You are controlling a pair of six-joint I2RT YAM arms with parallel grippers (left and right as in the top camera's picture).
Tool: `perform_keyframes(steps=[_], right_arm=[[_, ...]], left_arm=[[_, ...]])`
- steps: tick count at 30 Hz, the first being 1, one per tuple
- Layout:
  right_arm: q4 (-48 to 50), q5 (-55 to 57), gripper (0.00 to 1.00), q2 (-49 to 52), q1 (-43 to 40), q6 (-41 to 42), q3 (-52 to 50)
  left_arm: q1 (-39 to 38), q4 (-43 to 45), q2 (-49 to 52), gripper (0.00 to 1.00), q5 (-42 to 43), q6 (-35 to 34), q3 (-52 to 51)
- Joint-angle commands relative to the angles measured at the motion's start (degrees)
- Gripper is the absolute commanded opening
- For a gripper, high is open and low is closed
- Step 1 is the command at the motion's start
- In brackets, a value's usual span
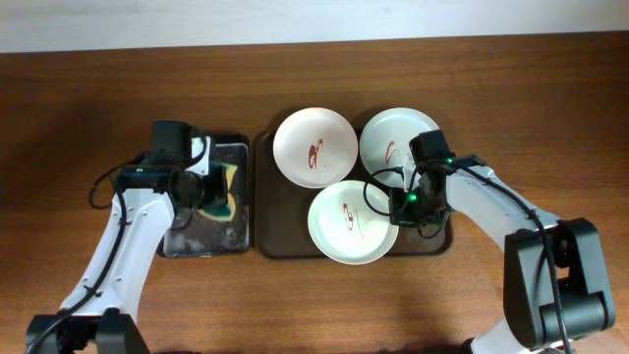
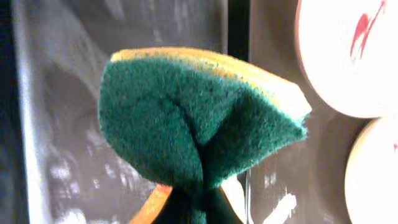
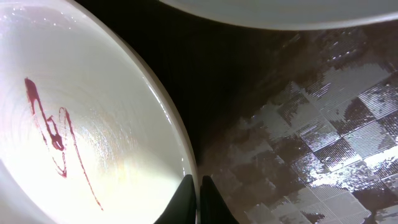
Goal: Clean dirty plates on tray and stack at the side
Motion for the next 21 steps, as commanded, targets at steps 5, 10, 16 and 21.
perform_keyframes(steps=[5,10,16,21], right_arm=[[0.0,0.6,0.04,0.5,0.4,0.3,0.9],[0.0,0.8,0.04,0.5,0.4,0.3,0.9],[0.0,0.8,0.04,0.5,0.4,0.3,0.9],[0.0,0.8,0.04,0.5,0.4,0.3,0.9]], left_arm=[[0.0,16.2,-2.7,0.00,-12.7,0.3,1.1],[-0.3,16.6,-4.4,0.00,-12.7,0.3,1.1],[-2.4,12.3,-4.4,0.00,-12.4,-1.4,1.0],[-2.9,3.0,-0.5,0.02,-7.6,-4.3,-3.0]])
